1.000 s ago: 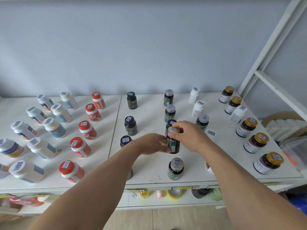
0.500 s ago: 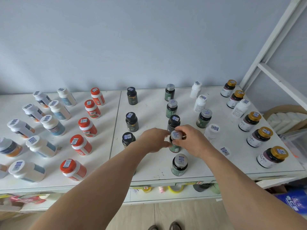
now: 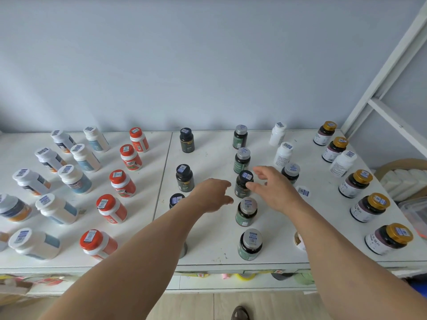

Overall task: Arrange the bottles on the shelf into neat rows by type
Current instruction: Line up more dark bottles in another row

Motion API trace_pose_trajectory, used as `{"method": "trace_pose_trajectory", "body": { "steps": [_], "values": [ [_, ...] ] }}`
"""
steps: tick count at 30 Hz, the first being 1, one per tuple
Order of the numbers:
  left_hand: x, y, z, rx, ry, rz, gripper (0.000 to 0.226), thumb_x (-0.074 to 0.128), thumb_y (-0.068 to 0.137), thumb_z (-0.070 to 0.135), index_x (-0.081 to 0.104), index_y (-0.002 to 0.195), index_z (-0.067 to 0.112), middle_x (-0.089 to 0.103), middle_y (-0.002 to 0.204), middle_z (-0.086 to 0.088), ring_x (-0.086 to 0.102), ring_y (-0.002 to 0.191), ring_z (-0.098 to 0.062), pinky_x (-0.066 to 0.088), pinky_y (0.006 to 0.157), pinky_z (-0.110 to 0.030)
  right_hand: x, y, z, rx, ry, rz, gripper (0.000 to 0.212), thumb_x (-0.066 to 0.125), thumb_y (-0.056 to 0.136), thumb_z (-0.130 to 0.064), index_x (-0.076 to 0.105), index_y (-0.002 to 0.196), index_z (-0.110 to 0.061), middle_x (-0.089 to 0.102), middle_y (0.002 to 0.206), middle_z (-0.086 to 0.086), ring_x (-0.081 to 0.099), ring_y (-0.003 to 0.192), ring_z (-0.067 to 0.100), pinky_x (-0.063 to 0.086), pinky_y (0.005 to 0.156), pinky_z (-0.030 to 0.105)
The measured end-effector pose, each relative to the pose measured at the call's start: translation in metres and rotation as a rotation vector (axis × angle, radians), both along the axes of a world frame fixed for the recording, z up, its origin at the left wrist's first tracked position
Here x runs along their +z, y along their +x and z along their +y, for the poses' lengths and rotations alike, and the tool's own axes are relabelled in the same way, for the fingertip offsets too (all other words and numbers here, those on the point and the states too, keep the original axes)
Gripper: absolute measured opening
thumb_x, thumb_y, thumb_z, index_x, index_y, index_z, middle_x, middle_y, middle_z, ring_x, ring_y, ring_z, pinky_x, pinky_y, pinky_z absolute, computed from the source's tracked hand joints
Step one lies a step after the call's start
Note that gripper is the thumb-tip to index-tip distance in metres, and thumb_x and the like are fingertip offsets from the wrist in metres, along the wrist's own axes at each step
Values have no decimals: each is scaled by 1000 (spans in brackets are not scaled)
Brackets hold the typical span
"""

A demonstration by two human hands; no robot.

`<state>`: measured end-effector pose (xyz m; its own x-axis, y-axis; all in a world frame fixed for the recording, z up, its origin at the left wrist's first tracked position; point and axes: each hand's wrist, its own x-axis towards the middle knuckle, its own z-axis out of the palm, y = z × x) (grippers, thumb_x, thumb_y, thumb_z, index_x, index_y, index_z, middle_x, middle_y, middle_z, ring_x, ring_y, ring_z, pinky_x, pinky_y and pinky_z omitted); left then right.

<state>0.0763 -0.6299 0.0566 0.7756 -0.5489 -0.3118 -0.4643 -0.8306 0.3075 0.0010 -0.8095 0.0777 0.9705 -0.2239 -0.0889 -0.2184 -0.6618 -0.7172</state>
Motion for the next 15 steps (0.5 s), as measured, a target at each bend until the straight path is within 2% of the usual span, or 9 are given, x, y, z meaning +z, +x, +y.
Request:
{"method": "trace_pose_trajectory", "body": {
  "steps": [4, 8, 11, 15],
  "values": [
    [3, 9, -9, 39, -1, 36, 62, 60, 91, 45, 40, 145, 22, 55, 139, 2, 47, 129, -22, 43, 102, -37, 0, 23, -4, 139, -103, 161, 63, 68, 83, -37, 42, 140, -29, 46, 142, -6, 45, 128, 15, 36, 97, 27],
    [7, 15, -18, 86, -70, 99, 62, 59, 92, 43, 39, 146, 21, 52, 142, 4, 46, 130, -20, 41, 105, -35, -8, 35, -9, 123, -55, 135, 50, 67, 85, -36, 49, 132, -31, 60, 126, -3, 55, 111, 17, 40, 86, 26],
    [6, 17, -21, 130, -163, 195, 55, 60, 91, 42, 47, 141, 23, 57, 136, 5, 52, 124, -17, 42, 103, -33, -6, 37, -9, 116, -28, 124, 43, 63, 87, -38, 52, 129, -32, 63, 119, -3, 57, 102, 16, 42, 83, 27],
    [10, 22, -22, 144, -267, 282, 36, 62, 89, 38, 62, 124, 27, 67, 117, 4, 59, 108, -18, 49, 92, -33, 9, 41, -9, 148, -12, 113, 39, 58, 91, -36, 54, 129, -29, 63, 121, 0, 56, 103, 17, 41, 84, 26]
  ]
}}
